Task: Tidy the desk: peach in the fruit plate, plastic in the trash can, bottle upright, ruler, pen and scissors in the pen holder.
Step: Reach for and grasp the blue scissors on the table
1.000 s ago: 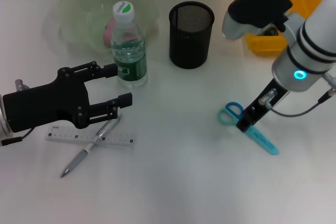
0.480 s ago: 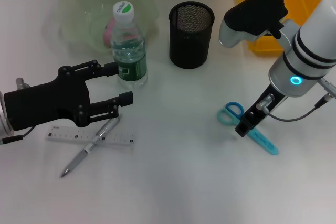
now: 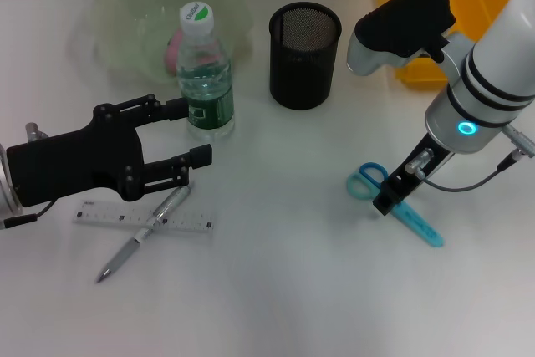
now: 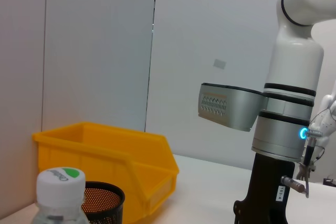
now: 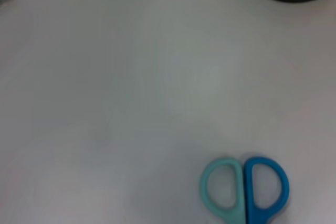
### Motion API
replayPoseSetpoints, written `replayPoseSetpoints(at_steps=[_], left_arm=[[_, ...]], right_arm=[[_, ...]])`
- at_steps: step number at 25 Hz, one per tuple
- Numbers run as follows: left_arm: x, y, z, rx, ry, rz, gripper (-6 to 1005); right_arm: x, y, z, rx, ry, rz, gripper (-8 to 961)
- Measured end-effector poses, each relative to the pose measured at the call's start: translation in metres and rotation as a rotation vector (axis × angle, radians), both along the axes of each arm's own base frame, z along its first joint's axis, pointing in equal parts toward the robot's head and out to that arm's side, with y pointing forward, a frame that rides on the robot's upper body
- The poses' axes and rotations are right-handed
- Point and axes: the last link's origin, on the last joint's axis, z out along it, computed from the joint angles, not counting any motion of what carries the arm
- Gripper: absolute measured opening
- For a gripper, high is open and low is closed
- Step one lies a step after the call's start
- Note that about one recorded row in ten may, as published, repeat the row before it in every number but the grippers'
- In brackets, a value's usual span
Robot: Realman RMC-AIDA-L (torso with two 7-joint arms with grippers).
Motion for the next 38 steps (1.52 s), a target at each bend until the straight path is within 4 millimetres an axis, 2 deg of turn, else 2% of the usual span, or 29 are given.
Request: replayPoseSetpoints(at_steps=[38], left_arm=[[0.0003, 0.0041, 0.0017, 0.016, 0.005, 0.004, 725]], right_arm=[[0.0012, -0.0016, -0.0037, -0.012, -0.012, 0.009, 475]])
